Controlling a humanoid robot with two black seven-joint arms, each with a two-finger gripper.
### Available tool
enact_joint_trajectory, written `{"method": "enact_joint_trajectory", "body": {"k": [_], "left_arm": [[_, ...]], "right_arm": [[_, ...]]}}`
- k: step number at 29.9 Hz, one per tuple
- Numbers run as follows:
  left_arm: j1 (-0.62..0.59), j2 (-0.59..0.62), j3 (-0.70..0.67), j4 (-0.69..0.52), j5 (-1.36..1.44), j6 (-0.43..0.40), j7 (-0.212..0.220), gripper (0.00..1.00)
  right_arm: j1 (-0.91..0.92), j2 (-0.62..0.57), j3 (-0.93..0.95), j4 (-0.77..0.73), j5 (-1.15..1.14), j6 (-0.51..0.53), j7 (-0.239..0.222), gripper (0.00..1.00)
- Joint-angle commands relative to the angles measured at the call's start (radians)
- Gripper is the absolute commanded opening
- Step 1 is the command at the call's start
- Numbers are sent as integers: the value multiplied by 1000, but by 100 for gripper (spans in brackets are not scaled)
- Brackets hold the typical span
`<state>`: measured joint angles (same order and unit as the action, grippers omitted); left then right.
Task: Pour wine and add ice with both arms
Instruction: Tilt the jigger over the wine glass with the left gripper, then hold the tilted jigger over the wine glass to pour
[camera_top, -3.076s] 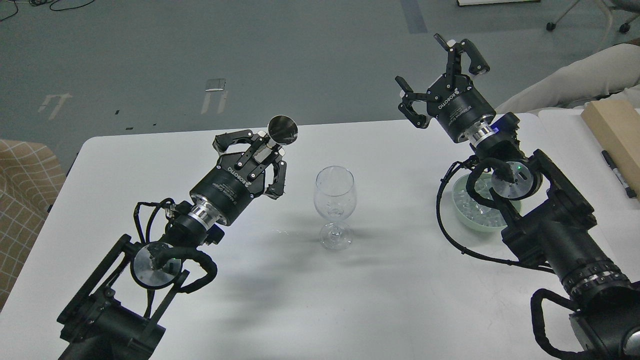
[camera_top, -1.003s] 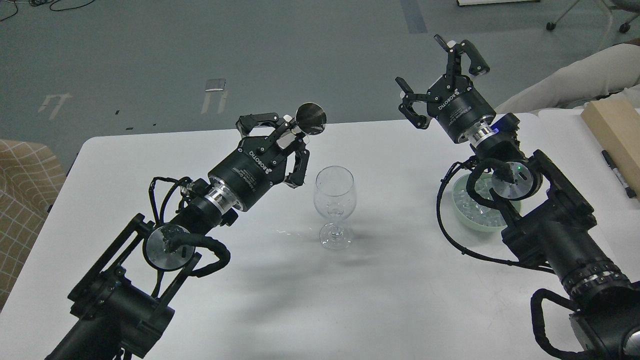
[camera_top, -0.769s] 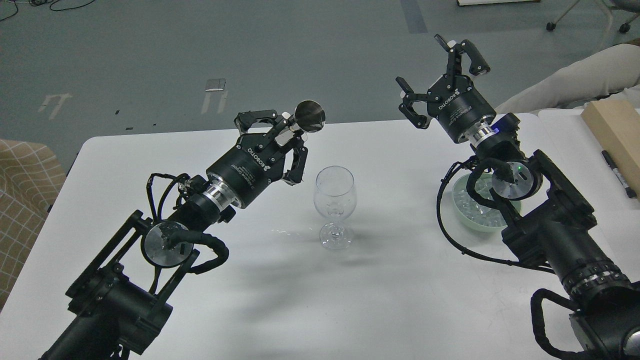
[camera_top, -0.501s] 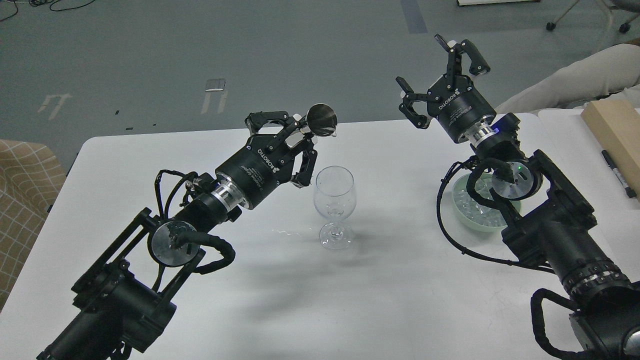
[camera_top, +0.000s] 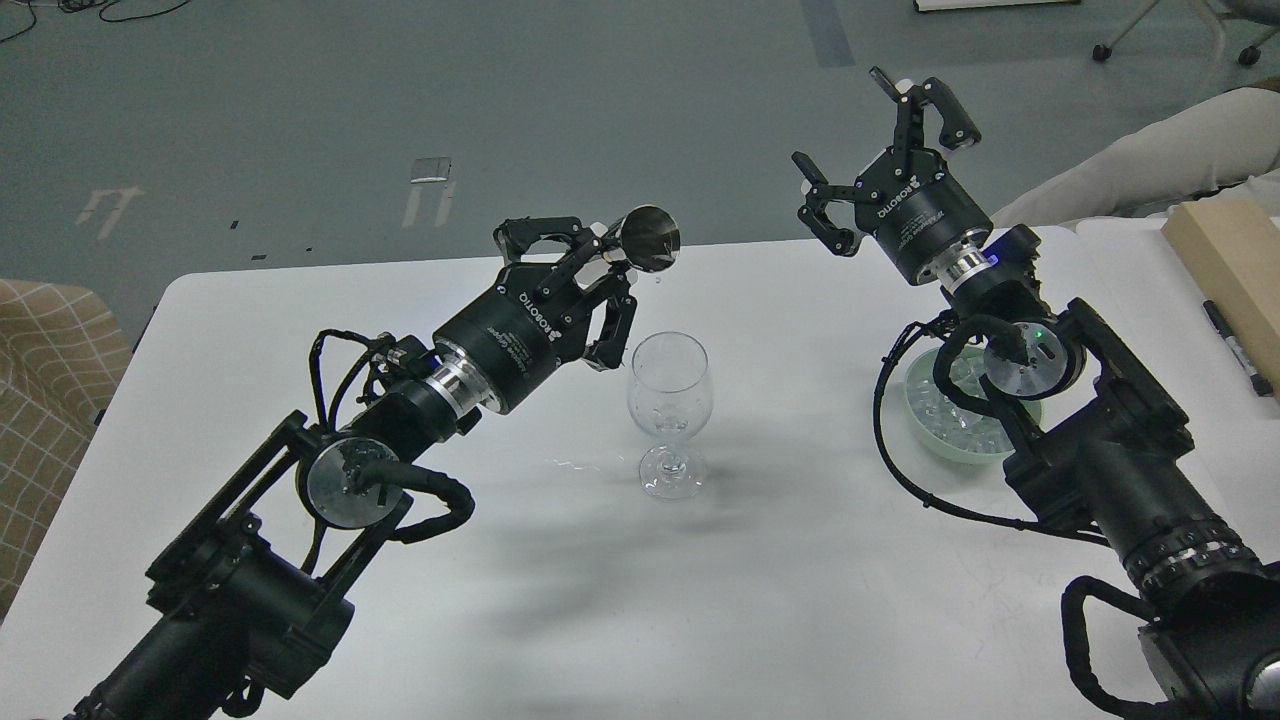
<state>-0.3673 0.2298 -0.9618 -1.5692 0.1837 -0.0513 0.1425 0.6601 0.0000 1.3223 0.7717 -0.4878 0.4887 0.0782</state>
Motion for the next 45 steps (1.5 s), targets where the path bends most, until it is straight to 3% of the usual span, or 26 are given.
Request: {"method": "enact_joint_trajectory", "body": {"k": [1,45], "left_arm": [[1,0,0,0,5,1,-1,13],[11,-4,0,-2,247,-2,0,12]], "right_arm": [[3,0,0,0,0,0,0,99],[10,0,0,1,0,0,0,99]]}}
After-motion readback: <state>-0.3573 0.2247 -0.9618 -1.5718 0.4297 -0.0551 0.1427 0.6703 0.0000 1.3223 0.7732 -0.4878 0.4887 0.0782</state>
